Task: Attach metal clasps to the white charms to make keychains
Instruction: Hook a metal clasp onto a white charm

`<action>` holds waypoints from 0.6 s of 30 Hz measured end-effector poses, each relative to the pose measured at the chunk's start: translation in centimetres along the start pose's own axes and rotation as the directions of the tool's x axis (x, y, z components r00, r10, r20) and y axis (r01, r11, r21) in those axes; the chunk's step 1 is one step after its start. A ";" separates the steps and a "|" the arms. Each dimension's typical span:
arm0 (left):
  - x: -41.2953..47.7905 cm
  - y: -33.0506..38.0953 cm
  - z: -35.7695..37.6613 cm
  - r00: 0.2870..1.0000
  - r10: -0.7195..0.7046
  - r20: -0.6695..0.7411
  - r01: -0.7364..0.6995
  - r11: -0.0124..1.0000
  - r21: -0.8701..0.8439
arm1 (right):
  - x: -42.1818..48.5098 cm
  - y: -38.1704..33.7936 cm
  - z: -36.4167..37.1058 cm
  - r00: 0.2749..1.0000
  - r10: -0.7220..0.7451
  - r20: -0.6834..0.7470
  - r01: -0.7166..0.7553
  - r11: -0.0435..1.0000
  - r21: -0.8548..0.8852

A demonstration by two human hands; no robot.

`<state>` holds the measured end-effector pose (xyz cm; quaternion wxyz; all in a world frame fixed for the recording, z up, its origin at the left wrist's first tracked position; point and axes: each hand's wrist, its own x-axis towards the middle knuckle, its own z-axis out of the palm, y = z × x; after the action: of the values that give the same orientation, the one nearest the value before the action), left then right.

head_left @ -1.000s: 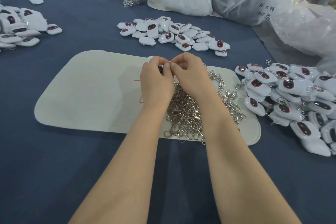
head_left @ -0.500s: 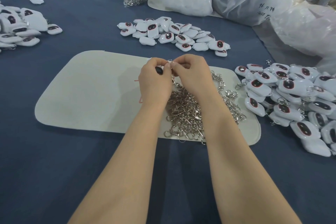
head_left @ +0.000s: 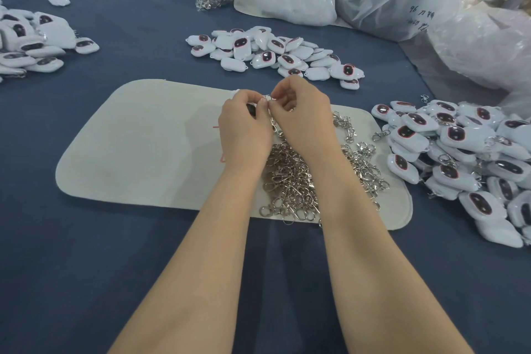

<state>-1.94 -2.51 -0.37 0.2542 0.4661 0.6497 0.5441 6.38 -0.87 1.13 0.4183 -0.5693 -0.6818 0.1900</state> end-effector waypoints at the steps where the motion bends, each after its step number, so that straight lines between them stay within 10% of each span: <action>1: 0.0 0.0 0.0 1.000 0.002 0.002 -0.002 1.000 0.002 | 0.0 0.0 0.0 1.000 -0.004 -0.001 0.004 1.000 0.001; 18: 0.0 0.4 -0.3 0.995 0.100 0.000 -0.100 0.995 -0.003 | 0.0 -0.1 -0.1 0.994 0.069 0.083 -0.074 0.995 0.059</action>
<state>-2.03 -2.64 0.05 0.2276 0.4978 0.6246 0.5570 6.44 -0.89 1.26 0.4008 -0.5721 -0.6709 0.2488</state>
